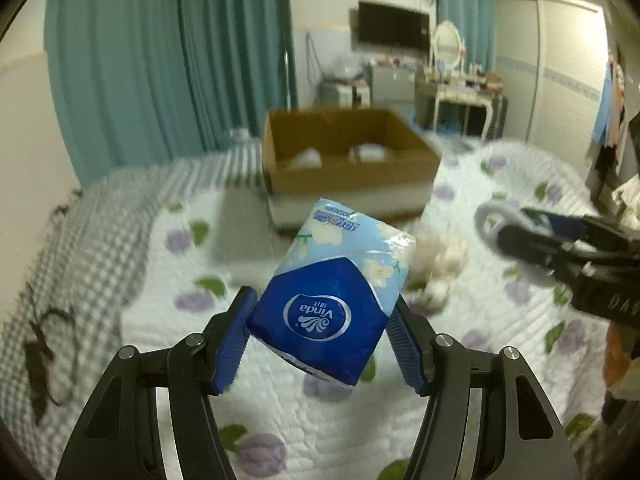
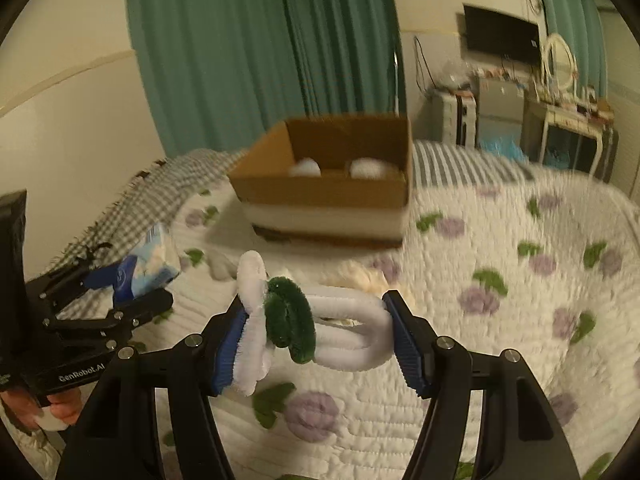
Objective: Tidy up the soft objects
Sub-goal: 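Carry both items into the box and open both tools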
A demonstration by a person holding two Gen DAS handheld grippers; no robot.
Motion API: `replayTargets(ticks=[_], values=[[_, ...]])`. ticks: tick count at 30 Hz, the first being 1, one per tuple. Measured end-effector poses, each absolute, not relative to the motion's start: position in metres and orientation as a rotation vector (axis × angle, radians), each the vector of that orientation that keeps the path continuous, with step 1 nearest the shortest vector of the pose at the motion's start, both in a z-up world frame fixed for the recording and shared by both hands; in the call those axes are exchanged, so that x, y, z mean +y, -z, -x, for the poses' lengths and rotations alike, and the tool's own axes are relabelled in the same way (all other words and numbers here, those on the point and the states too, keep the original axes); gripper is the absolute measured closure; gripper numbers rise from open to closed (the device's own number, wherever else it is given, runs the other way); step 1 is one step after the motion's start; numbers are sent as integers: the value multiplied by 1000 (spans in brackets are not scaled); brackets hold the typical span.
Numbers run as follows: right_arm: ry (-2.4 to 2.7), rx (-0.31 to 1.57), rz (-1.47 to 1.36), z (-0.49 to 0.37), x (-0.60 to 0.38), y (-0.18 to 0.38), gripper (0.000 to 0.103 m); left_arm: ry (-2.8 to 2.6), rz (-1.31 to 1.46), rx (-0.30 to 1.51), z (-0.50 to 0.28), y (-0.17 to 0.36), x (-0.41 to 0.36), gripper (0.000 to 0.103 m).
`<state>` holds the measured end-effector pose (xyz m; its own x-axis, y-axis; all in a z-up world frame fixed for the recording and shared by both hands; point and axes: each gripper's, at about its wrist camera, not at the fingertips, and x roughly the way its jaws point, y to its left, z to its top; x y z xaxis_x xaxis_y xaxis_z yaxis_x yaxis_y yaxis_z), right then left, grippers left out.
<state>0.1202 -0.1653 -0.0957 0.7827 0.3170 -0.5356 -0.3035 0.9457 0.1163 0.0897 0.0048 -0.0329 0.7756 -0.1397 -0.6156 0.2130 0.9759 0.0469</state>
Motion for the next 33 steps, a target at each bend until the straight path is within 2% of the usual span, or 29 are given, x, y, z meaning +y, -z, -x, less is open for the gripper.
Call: replayTargets(ticks=[9, 17, 23, 33], values=[[-314, 433, 30, -116, -163, 3, 38, 190, -75, 543, -104, -44, 7, 40], [-304, 372, 65, -161, -153, -43, 38, 184, -65, 549, -158, -53, 7, 40], [-311, 402, 62, -234, -146, -34, 38, 173, -98, 569, -218, -36, -12, 40], [-293, 504, -4, -368, -157, 32, 38, 150, -154, 654, -320, 40, -40, 40]])
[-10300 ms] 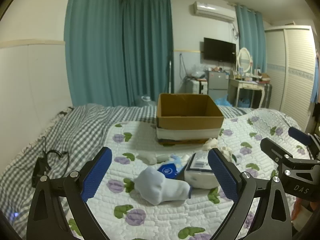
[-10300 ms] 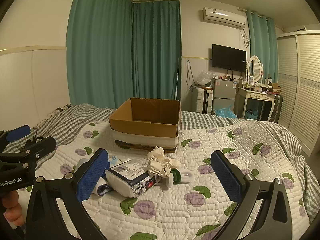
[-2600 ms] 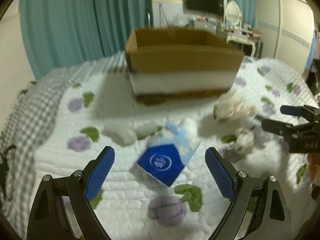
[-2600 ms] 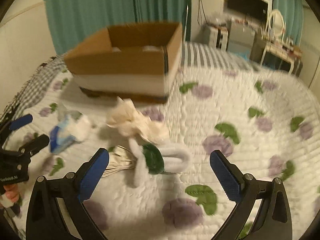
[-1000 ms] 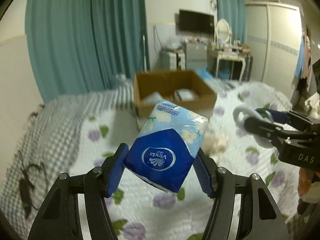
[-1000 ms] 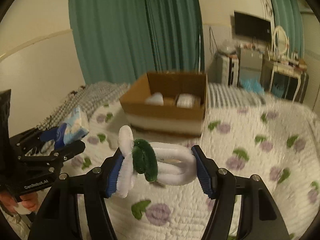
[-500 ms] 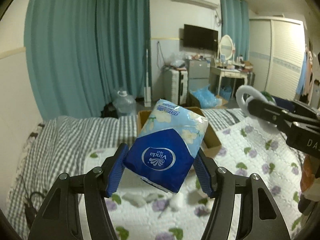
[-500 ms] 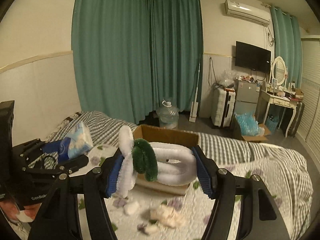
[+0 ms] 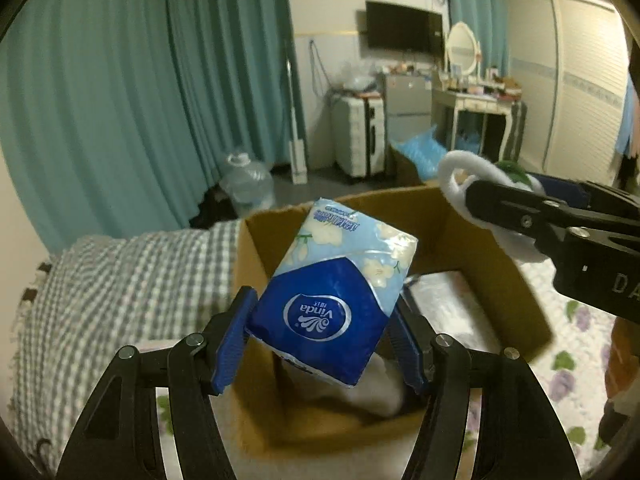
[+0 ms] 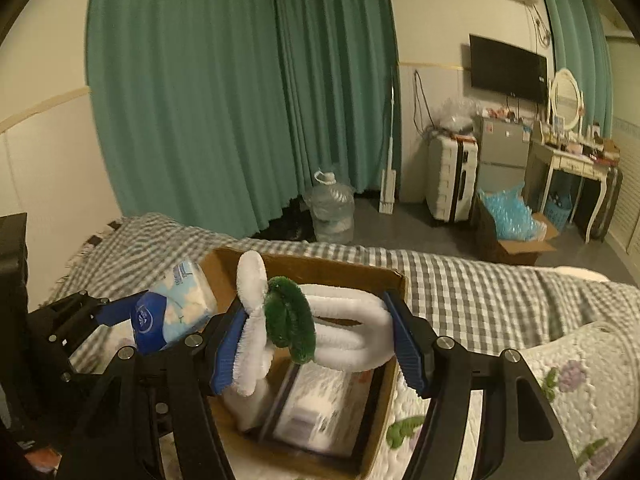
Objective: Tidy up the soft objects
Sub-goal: 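Carry both items into the box and open both tools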
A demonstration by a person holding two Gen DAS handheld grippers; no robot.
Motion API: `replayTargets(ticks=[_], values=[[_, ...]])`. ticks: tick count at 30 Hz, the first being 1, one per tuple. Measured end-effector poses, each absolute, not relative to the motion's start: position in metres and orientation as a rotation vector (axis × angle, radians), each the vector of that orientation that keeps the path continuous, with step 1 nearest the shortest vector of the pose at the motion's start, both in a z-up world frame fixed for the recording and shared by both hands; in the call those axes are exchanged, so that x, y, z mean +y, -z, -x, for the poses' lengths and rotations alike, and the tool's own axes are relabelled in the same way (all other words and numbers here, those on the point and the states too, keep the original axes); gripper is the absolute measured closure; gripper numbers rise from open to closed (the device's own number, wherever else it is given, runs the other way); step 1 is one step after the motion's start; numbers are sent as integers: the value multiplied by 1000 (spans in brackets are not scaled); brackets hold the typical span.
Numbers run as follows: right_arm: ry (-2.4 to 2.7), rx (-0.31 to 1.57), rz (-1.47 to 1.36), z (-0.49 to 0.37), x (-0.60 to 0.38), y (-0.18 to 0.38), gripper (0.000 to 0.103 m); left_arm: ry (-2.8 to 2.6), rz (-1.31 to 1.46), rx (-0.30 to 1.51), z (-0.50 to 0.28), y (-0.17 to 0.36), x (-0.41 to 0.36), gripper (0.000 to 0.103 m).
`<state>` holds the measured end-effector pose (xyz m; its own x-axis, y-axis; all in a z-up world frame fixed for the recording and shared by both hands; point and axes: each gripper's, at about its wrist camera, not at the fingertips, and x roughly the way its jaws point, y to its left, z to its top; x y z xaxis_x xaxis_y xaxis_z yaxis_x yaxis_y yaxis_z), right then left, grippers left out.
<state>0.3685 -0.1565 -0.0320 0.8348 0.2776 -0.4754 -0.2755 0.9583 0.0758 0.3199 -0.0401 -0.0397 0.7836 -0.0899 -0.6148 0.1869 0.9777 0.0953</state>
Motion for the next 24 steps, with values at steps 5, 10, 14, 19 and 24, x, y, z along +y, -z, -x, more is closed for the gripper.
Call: replayTargets(ticks=[5, 10, 14, 19, 24], values=[[-278, 485, -24, -388, -164, 46, 19, 135, -163, 604, -333, 46, -44, 37], [-247, 460, -63, -384, -171, 36, 3, 97, -147, 559, -325, 35, -35, 18], [-236, 440, -53, -357, -177, 9, 3, 96, -126, 540, -306, 9, -28, 18], [-214, 367, -4, -298, -178, -46, 2, 104, -102, 440, -251, -51, -16, 18], [-197, 289, 46, -218, -179, -106, 1, 97, -94, 308, -178, -109, -5, 11]])
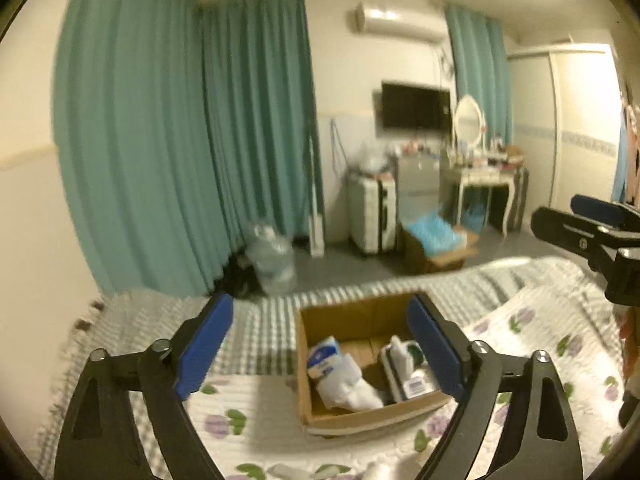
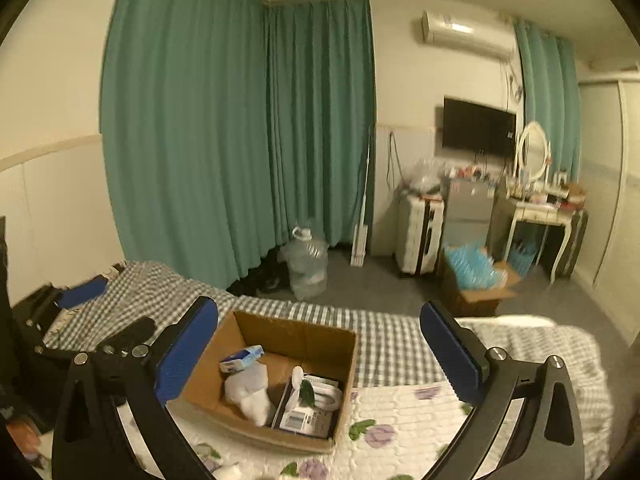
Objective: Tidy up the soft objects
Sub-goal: 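Carry both items into the box and open both tools, then grasp the white foam piece with the left tool while the right grasps the cream cloth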
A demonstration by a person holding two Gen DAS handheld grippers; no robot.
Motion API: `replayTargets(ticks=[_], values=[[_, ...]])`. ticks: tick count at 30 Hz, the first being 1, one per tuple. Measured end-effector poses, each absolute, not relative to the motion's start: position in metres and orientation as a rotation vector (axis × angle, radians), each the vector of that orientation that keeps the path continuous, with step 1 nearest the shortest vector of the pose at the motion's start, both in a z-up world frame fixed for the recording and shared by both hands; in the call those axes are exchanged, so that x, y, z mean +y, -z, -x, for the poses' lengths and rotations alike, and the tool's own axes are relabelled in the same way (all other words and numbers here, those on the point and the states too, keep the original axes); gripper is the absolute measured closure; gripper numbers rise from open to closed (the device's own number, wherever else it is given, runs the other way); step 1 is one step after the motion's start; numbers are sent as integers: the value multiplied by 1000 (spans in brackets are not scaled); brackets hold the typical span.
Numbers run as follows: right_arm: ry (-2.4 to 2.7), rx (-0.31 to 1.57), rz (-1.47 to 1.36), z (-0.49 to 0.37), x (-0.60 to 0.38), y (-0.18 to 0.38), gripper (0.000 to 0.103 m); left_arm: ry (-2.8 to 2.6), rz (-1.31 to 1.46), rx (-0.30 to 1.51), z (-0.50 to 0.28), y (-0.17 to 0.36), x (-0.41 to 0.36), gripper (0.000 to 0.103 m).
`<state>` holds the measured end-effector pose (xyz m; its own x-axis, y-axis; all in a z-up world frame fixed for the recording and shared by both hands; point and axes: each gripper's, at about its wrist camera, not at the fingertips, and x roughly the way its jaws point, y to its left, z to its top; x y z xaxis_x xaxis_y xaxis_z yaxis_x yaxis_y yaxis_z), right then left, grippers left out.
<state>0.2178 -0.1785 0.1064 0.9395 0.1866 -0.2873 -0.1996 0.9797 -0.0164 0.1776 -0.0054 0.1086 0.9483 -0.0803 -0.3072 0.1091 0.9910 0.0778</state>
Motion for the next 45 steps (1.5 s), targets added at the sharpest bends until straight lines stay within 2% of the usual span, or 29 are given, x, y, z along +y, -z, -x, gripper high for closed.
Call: replayTargets(ticks=[4, 8, 16, 20, 27, 39, 42, 45], values=[[-209, 270, 100, -164, -178, -133, 1, 81, -108, 241, -125, -133, 3, 9], [-220, 276, 106, -118, -177, -139, 1, 92, -84, 252, -92, -138, 12, 9], [-241, 287, 88, -57, -175, -110, 1, 92, -53, 282, -60, -112, 14, 9], [-230, 331, 136, -49, -166, -76, 1, 94, -57, 318, -59, -88, 7, 9], [-233, 437, 106, -89, -171, -8, 1, 80, -44, 427, -75, -23, 3, 9], [-250, 668, 72, -190, -170, 107, 1, 52, -72, 646, -145, 86, -16, 9], [-249, 716, 43, -213, -172, 132, 5, 66, -55, 714, -161, 110, -21, 10], [-252, 771, 0, -234, -175, 156, 14, 72, -58, 752, -172, 128, -28, 10]])
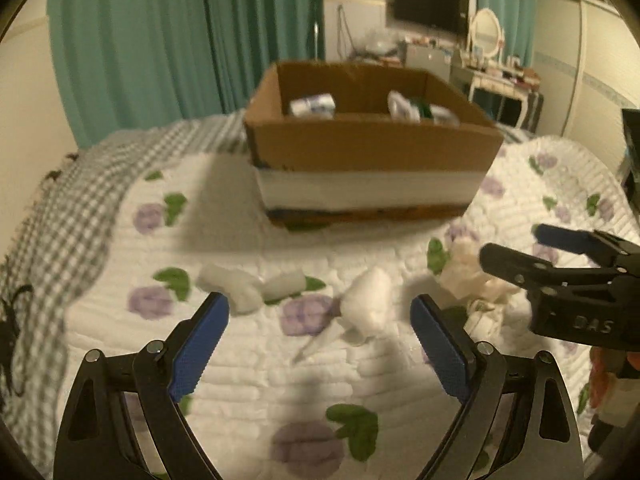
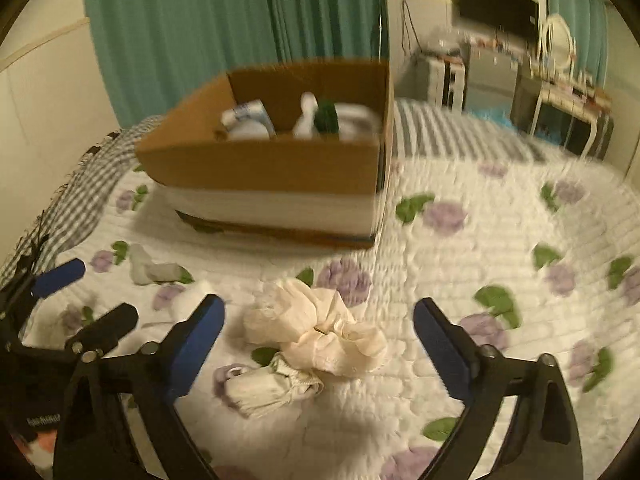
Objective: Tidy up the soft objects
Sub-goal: 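Grasp the white foam piece with the left tool while the right grasps the cream cloth, then carry foam piece and cloth into the box and open both tools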
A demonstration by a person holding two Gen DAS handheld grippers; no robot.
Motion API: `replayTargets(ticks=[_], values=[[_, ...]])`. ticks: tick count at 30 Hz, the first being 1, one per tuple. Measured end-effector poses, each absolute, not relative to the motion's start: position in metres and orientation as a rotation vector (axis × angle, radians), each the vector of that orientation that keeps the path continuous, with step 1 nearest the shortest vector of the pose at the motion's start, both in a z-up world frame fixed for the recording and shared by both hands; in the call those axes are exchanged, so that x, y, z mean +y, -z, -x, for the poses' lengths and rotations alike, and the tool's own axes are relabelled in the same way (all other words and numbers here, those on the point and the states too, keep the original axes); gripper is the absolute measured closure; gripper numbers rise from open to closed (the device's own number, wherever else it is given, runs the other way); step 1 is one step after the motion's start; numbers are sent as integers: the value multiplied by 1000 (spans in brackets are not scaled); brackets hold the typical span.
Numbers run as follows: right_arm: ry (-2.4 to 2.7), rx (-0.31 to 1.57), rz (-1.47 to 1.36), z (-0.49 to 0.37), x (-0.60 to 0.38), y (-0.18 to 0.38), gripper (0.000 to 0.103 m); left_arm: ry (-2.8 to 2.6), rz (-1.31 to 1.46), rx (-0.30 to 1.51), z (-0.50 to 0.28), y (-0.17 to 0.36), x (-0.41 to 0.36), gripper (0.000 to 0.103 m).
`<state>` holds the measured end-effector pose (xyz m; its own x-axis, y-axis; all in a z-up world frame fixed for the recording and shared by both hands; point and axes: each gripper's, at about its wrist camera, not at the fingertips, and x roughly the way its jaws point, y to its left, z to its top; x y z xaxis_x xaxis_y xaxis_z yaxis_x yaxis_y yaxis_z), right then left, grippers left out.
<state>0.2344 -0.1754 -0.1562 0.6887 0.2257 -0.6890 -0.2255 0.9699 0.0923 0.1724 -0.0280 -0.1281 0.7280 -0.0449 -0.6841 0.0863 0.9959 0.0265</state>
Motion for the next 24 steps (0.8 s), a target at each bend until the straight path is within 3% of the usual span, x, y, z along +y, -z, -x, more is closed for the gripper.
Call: replayTargets(ticks=[5, 8, 10, 11, 13, 14, 16, 17, 18, 21, 24], values=[[-247, 850, 17, -259, -176, 189, 27, 89, -48, 797, -189, 149, -39, 11], [-278, 882, -20, -267, -179, 197, 44, 108, -32, 823, -199, 160, -42, 11], [-291, 875, -7, -267, -177, 196, 63, 105, -37, 824, -203, 166, -47, 11], [-292, 865, 10, -265, -175, 195, 66, 89, -40, 810, -205, 169, -48, 12], [-264, 831, 72, -259, -169, 191, 72, 60, -59, 839, -212, 176, -51, 28], [-245, 817, 95, -256, -167, 189, 73, 69, -50, 853, -214, 178, -51, 37], [-245, 804, 76, -255, -168, 186, 75, 75, -32, 867, -216, 182, -50, 38], [-238, 798, 66, -254, -170, 185, 75, 80, -25, 860, -216, 181, -49, 44], [-222, 790, 64, -253, -173, 184, 75, 87, -19, 855, -214, 180, -47, 58], [-217, 795, 18, -252, -182, 185, 75, 120, 5, 853, -207, 177, -43, 66], [-213, 792, -11, -246, -187, 184, 76, 164, 30, 844, -195, 170, -39, 66]])
